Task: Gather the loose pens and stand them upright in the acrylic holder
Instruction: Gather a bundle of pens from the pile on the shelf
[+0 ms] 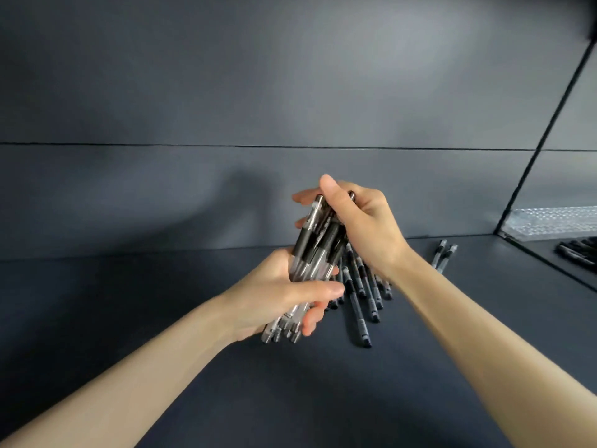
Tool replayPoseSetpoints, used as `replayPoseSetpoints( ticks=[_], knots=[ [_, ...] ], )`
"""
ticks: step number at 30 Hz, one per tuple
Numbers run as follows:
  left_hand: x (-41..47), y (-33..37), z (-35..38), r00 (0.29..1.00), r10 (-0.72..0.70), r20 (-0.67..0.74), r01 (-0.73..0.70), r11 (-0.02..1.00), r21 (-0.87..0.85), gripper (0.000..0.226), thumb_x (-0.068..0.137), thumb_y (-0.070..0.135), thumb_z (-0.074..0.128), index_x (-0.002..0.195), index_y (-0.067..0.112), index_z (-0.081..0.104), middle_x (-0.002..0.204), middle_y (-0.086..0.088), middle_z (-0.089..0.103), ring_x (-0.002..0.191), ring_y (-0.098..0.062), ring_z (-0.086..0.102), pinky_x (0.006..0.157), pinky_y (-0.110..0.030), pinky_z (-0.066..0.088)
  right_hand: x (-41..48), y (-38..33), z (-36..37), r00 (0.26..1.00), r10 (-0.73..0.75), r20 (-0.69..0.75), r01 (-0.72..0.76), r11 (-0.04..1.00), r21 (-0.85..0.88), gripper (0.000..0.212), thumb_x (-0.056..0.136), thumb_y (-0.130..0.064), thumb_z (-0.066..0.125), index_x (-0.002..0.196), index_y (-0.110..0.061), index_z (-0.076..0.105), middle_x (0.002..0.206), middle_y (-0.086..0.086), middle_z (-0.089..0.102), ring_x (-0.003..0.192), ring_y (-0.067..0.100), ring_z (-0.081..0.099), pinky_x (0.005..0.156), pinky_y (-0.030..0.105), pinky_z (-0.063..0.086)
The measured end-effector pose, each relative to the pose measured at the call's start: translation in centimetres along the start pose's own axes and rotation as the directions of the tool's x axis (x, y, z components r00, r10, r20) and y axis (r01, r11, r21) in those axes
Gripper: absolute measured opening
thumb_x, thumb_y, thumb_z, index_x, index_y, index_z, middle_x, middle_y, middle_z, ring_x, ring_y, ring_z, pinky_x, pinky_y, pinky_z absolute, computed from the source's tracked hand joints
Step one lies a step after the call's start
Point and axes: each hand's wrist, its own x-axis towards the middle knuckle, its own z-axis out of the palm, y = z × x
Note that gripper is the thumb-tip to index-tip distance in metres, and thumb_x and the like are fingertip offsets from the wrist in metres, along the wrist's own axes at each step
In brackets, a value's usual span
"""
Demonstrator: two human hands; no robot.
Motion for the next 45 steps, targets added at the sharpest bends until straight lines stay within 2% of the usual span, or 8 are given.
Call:
replayPoseSetpoints(
  ticks=[6,10,15,22,26,34,39,45],
  knots=[
    [0.4,1.3,6.6,0.983,-0.075,0.169,0.116,0.963,-0.243,0.014,0.088,0.011,0.062,0.080,0.009,0.051,0.054,-0.003,0.045,0.043,-0.015,0.038,0.045,-0.026,0.035,-4.8,-1.8,-5.8,0.998,0.058,0.037,-0.055,0.995,-0.082,0.044,0.081,-0.043,0.056,0.097,-0.005,0.070,0.104,0.010,0.071,0.091,0.027,0.069,0.088,0.042,0.054],
    [1.6,1.7,13.6,0.973,-0.124,0.194,0.174,0.947,-0.269,0.019,0.085,0.012,0.066,0.076,0.011,0.050,0.053,-0.002,0.045,0.040,-0.014,0.037,0.044,-0.027,0.029,-9.9,-3.1,-11.6,0.998,0.042,0.047,-0.034,0.988,-0.151,0.018,0.086,-0.019,0.065,0.102,-0.013,0.069,0.100,0.018,0.068,0.086,0.028,0.064,0.084,0.031,0.052],
    [3.5,2.4,26.1,0.973,-0.111,0.204,0.168,0.943,-0.288,0.022,0.077,0.009,0.071,0.073,0.009,0.050,0.046,-0.001,0.042,0.035,-0.012,0.032,0.042,-0.024,0.023,-17.8,-4.6,-21.0,0.993,0.014,-0.119,-0.032,0.987,-0.156,0.010,0.082,-0.006,0.069,0.090,-0.013,0.068,0.074,0.002,0.062,0.069,0.010,0.058,0.067,0.018,0.048],
    [7.1,4.4,41.5,0.949,-0.074,0.307,0.173,0.936,-0.306,0.034,0.084,0.006,0.064,0.054,0.012,0.050,0.042,0.001,0.043,0.034,-0.011,0.033,0.041,-0.023,0.022,-27.1,-5.7,-34.4,0.913,0.185,-0.364,-0.144,0.980,0.137,0.056,0.065,-0.018,0.082,0.115,-0.014,0.059,0.108,0.013,0.069,0.099,0.030,0.067,0.094,0.048,0.051],
    [10.1,5.4,47.3,0.924,-0.080,0.374,0.207,0.927,-0.313,0.027,0.086,0.000,0.060,0.061,0.007,0.050,0.045,0.000,0.045,0.035,-0.010,0.034,0.038,-0.021,0.026,-29.9,-6.2,-40.7,0.926,0.180,-0.333,-0.164,0.983,0.077,0.043,0.072,-0.022,0.073,0.113,-0.022,0.063,0.111,0.016,0.067,0.095,0.025,0.064,0.094,0.049,0.050],
    [19.8,5.6,55.6,0.897,-0.047,0.440,0.206,0.924,-0.321,0.037,0.086,-0.001,0.059,0.052,0.009,0.051,0.041,-0.001,0.045,0.036,-0.015,0.036,0.040,-0.022,0.031,-28.9,-4.2,-52.9,0.931,0.053,-0.361,-0.120,0.979,-0.165,0.018,0.076,-0.029,0.070,0.093,-0.025,0.065,0.092,0.022,0.063,0.078,0.023,0.059,0.075,0.048,0.050],
    [28.0,6.0,59.0,0.913,-0.044,0.406,0.185,0.931,-0.315,0.030,0.084,-0.001,0.063,0.058,0.007,0.049,0.046,-0.003,0.045,0.035,-0.011,0.036,0.039,-0.021,0.031,-24.8,-2.0,-61.1,0.944,0.049,-0.325,-0.100,0.985,-0.142,0.029,0.064,-0.021,0.080,0.085,-0.023,0.061,0.083,0.009,0.060,0.074,0.020,0.056,0.071,0.038,0.048],
    [37.7,6.8,62.7,0.927,-0.095,0.364,0.229,0.910,-0.346,0.019,0.083,0.004,0.066,0.071,0.009,0.052,0.058,-0.006,0.050,0.042,-0.011,0.041,0.041,-0.020,0.035,-19.0,1.4,-70.5,0.934,0.048,-0.353,-0.085,0.992,-0.089,0.020,0.074,-0.002,0.069,0.078,-0.018,0.057,0.067,-0.002,0.052,0.063,0.016,0.049,0.060,0.032,0.044]
  ],
)
